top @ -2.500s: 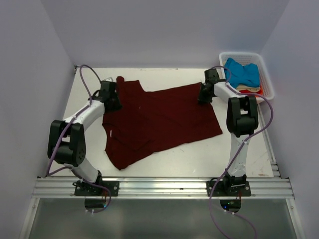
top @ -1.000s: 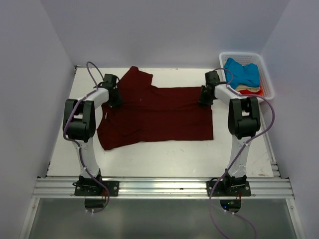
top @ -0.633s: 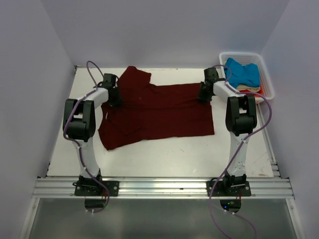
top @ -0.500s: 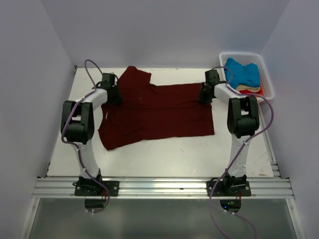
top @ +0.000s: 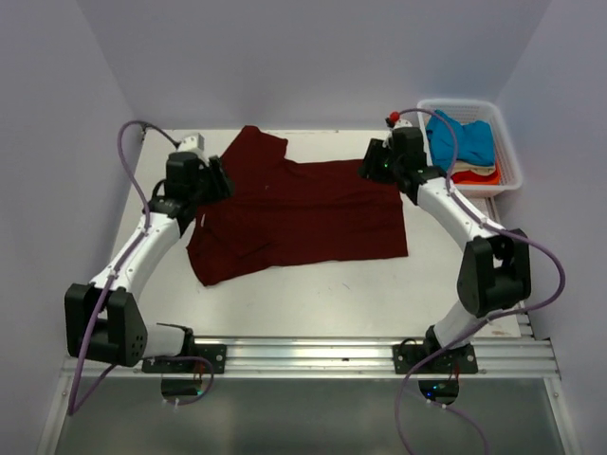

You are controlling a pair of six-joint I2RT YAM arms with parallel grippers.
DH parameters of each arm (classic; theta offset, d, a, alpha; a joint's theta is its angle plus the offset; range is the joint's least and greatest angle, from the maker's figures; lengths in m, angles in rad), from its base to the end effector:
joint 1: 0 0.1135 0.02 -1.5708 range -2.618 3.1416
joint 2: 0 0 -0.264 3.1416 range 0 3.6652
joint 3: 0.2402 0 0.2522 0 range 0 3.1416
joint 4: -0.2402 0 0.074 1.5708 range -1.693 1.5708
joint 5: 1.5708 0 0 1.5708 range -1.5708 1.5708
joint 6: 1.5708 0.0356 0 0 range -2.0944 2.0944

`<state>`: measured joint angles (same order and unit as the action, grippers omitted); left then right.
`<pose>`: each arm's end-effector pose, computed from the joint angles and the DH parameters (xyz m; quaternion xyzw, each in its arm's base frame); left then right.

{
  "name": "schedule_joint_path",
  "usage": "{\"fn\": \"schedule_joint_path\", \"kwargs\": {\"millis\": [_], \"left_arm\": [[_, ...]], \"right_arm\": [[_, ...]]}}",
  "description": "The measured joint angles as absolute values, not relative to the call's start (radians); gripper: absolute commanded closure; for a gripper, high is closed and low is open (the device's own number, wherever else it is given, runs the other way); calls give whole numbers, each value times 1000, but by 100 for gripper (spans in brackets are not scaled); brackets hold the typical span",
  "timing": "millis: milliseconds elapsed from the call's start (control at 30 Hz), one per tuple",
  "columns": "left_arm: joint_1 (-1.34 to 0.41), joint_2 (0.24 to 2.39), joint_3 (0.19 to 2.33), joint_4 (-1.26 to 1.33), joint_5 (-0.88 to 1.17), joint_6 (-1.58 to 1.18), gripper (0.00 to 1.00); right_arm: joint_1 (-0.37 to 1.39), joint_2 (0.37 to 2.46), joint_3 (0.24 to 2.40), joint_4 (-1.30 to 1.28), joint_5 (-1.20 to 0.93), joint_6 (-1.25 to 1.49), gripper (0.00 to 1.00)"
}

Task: Fold and stack the t-shirts
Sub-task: Grap the side of the flattened tshirt furthest away from the robot with both arms

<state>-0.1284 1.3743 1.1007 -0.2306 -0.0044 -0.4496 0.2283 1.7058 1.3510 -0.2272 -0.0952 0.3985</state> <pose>0.3139 -0.0404 0.3110 -0.1388 0.8499 -0.1431 0.4878 0.3864 0.0933 0.2861 0.0522 0.8780 0.1860 0.4380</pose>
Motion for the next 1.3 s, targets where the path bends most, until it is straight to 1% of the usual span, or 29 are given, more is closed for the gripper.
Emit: {"fn": "schedule_joint_path", "kwargs": {"millis": [100,133,167,200,233,333,433,633,867,1300], "left_arm": [[-170,1300,913,-244,54,-492,50],[-186,1278,830,-244,86,-518,56],[-193,1264,779,-250,105,-537,59],[-201,1243,717,-250,128,-561,67],[-207,1217,666,-261,146,-588,69],[-220,1127,592,-274,180,-645,72],[-221,1067,587,-237,191,-688,74],[-222,1106,547,-145,210,-755,80],[-223,1188,522,-143,204,-822,81],[-223,1255,525,-175,127,-886,77]], "right_arm": [[303,1608,1240,-212,-89,400,55],[329,1583,1203,-212,-89,401,55],[355,1563,1168,-210,-88,402,55],[376,1547,1136,-212,-85,403,55],[389,1536,1113,-214,-80,403,55],[414,1504,1048,-225,-63,404,55],[414,1485,1018,-227,-43,403,56],[412,1450,1002,-227,-31,402,56],[412,1432,983,-226,-9,401,56],[412,1432,961,-228,9,400,56]]}}
